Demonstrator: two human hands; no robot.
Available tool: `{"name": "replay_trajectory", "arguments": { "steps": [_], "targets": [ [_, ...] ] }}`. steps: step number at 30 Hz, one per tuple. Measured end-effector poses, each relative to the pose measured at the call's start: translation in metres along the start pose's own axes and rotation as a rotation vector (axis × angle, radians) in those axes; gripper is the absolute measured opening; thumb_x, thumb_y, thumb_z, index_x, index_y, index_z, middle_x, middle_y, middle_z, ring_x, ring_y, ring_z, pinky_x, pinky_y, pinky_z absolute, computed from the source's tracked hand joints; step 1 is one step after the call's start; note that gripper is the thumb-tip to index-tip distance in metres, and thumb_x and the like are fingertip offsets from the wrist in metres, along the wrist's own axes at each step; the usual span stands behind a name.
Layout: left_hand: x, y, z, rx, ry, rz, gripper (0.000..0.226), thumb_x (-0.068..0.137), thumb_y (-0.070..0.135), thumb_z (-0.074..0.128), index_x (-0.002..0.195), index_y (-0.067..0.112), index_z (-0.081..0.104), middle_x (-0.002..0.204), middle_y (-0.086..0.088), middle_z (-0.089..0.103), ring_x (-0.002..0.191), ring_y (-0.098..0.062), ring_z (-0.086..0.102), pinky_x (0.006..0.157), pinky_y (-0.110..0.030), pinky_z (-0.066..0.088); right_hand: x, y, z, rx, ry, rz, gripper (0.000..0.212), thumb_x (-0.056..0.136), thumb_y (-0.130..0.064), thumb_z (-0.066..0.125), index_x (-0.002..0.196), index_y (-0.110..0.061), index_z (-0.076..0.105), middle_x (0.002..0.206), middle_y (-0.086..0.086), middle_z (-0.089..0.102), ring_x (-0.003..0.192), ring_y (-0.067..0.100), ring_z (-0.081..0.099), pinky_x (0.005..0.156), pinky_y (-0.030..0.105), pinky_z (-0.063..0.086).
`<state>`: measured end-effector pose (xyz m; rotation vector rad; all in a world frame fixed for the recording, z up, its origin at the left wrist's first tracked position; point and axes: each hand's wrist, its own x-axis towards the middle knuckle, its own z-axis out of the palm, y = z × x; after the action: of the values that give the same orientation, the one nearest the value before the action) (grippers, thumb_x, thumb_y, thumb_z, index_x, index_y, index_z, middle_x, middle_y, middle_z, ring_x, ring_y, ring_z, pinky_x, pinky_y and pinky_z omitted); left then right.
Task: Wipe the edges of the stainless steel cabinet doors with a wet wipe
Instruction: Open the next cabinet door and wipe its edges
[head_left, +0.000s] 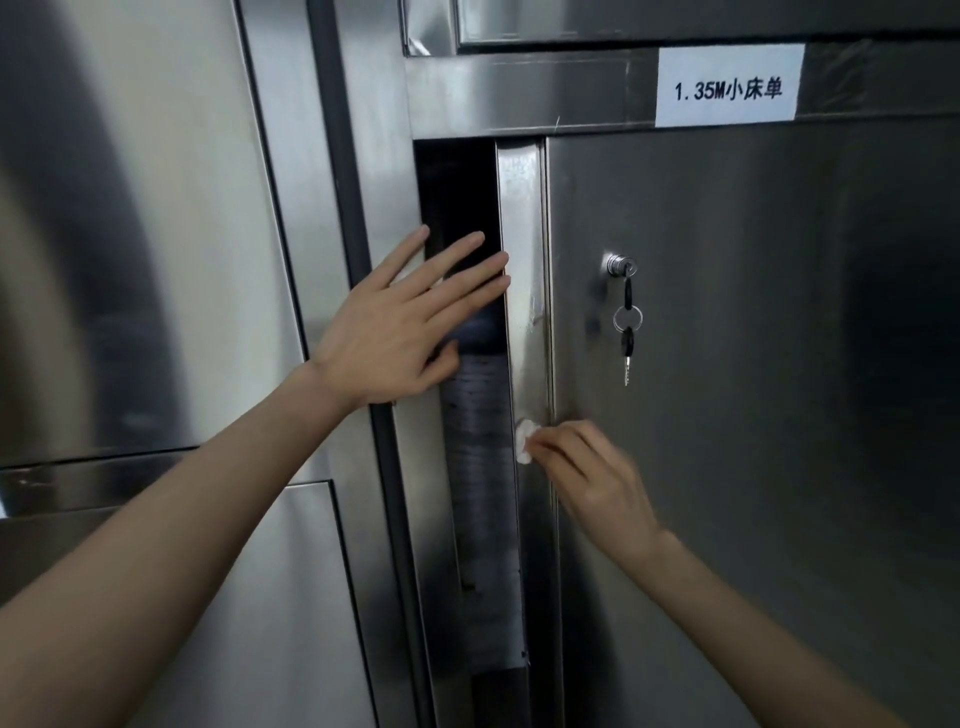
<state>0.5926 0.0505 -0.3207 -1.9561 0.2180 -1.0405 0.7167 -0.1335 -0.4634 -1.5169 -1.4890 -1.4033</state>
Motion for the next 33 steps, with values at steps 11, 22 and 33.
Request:
{"name": "replay_trajectory", "arguments": {
  "steps": [11,22,33],
  "targets": [
    [-0.025,0.057,-0.002,-0.317,0.125,-0.069,0.044,0.094,0.016,0.045,0.135,0.002,0.054,0.143,-0.011,0.050,0.138,-0.029,0.041,0.115,-0.048,0.028,0.039,0.022,-0.028,0.286,-0.037,0.481,0.013,0.088,-0.037,0.059,0.088,-0.024,0.063,0.086,-0.020,0.056,0.083,-0.010,0.050,0.074,0.003,0.035],
    [-0.001,0.108,0.016,-0.560,0.318,-0.052,0.018,0.087,0.003,0.069,0.103,-0.003,0.072,0.111,-0.014,0.070,0.102,-0.026,0.068,0.084,-0.037,0.056,0.023,0.040,-0.034,0.010,0.051,-0.019,0.012,0.082,0.005,0.068,0.074,0.000,0.060,0.086,0.013,0.066,0.079,0.025,0.066,0.065,0.033,0.054],
    [0.007,0.173,0.021,-0.459,0.352,-0.650,0.035,0.088,0.013,0.061,0.123,0.013,0.057,0.118,0.005,0.059,0.106,-0.012,0.059,0.094,-0.016,0.041,0.039,0.155,-0.051,-0.184,-0.044,-0.624,0.027,0.092,-0.016,0.053,0.106,0.000,0.070,0.113,0.013,0.067,0.101,0.026,0.066,0.097,0.041,0.045]
  ]
}}
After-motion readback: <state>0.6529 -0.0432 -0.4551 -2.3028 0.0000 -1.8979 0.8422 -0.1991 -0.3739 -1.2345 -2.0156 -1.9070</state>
